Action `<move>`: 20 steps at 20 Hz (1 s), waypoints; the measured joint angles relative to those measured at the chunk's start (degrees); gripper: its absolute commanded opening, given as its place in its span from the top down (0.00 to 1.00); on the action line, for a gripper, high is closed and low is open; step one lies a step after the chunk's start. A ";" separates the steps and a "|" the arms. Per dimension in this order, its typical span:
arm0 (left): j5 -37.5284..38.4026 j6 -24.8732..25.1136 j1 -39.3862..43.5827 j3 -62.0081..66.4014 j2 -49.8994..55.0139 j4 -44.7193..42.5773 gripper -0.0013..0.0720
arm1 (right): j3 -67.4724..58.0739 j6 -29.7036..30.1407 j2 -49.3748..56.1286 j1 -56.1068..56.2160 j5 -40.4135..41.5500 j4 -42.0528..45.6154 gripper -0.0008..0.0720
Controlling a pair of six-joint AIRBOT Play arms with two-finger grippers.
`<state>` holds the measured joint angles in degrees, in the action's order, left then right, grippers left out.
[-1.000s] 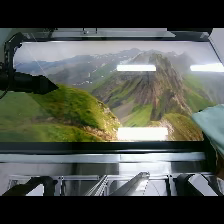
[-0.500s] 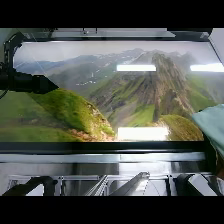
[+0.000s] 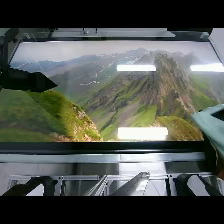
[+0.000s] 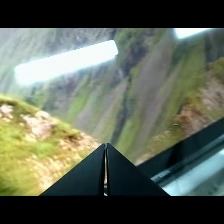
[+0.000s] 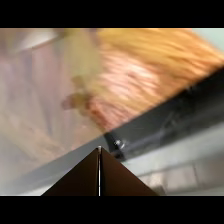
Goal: Fold the shirts.
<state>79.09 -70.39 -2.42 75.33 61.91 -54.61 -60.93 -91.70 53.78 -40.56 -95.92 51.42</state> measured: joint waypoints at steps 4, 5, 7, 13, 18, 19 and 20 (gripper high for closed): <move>3.08 -5.31 3.13 -2.99 -8.13 2.40 0.96 | 0.24 2.62 -5.25 24.87 6.91 -4.57 0.96; 3.48 -6.56 4.17 -5.46 -11.06 2.69 0.96 | 0.59 2.89 -6.58 31.85 8.96 -4.33 0.96; 3.85 -8.74 6.05 -11.32 -16.50 3.06 0.96 | 1.40 2.51 -8.33 43.93 12.87 -0.55 0.96; 3.30 -12.70 8.33 -24.17 -26.53 3.50 0.96 | 2.27 -1.75 -8.48 60.94 18.16 9.22 0.96; 3.19 -13.44 8.61 -26.43 -28.89 3.63 0.96 | 2.36 -2.43 -8.28 63.28 19.12 10.86 0.96; 3.19 -13.62 8.63 -26.60 -29.07 3.65 0.96 | 2.36 -2.62 -8.26 63.43 19.17 10.97 0.96; 3.19 -13.62 8.63 -26.69 -29.18 3.65 0.96 | 2.36 -2.64 -8.24 63.54 19.32 11.13 0.96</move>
<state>82.28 -84.01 6.22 48.64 32.73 -50.96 -58.57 -94.35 45.54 22.98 -76.60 62.54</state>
